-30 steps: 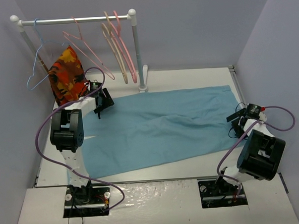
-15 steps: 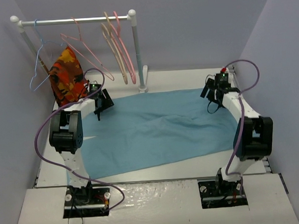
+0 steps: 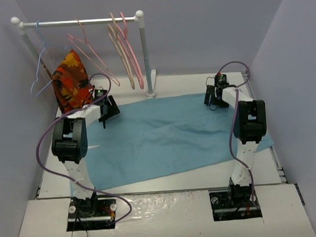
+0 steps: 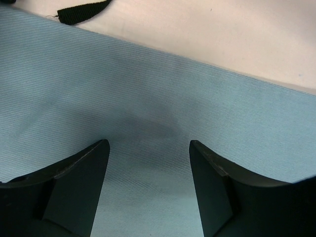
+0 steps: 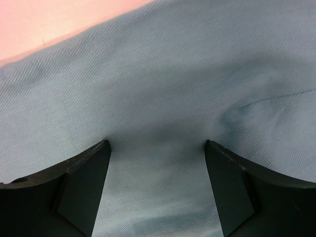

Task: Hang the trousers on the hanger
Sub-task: Fold the trousers

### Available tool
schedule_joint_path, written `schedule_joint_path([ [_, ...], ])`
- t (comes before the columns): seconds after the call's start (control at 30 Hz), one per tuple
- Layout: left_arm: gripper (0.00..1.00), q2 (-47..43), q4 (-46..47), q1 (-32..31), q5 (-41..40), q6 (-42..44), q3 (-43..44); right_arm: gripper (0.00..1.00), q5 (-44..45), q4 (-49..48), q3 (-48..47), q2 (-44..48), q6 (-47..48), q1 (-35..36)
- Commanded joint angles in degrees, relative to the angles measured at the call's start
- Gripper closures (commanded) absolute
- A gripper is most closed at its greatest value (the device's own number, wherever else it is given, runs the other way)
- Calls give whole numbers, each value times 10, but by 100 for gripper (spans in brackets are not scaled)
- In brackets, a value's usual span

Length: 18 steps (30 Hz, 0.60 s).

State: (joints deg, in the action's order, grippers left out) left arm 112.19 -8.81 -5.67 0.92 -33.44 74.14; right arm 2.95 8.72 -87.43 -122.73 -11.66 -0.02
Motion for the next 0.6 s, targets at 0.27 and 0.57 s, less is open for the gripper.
schedule_joint_path([
  [0.27, 37, 87, -130, 19, -36, 62, 145, 25, 28, 60, -122, -63, 27, -5],
  [0.57, 29, -144, -136, 3, -24, 31, 11, 20, 25, 63, -16, 178, -48, -3],
])
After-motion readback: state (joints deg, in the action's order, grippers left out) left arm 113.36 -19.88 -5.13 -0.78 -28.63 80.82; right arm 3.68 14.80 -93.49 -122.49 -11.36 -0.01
